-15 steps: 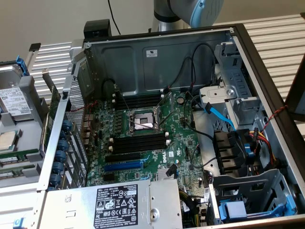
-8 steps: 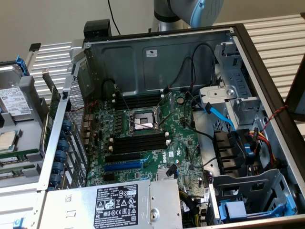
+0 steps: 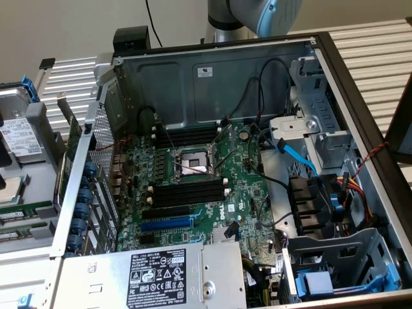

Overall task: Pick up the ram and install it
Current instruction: 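Pick up the ram and move it above insertion slot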

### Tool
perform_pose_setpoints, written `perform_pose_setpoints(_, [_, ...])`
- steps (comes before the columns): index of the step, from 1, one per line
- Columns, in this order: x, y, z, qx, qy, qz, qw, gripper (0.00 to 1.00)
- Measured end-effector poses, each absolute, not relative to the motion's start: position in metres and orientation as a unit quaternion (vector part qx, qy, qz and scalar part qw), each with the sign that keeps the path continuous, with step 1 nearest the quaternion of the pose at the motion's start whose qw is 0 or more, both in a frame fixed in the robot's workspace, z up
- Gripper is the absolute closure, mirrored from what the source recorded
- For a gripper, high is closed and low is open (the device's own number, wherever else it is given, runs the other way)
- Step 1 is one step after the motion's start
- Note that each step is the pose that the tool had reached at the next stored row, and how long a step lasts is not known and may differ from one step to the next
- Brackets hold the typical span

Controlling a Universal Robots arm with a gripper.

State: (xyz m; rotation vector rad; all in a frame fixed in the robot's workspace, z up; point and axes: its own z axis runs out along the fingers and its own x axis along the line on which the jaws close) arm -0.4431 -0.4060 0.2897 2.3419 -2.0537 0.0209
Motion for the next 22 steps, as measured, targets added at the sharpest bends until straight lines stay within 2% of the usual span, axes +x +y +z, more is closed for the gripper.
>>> perform_pose_setpoints(22, [-0.452,-0.415,0.252,0.748,-0.664,0.006,0.016,0.52])
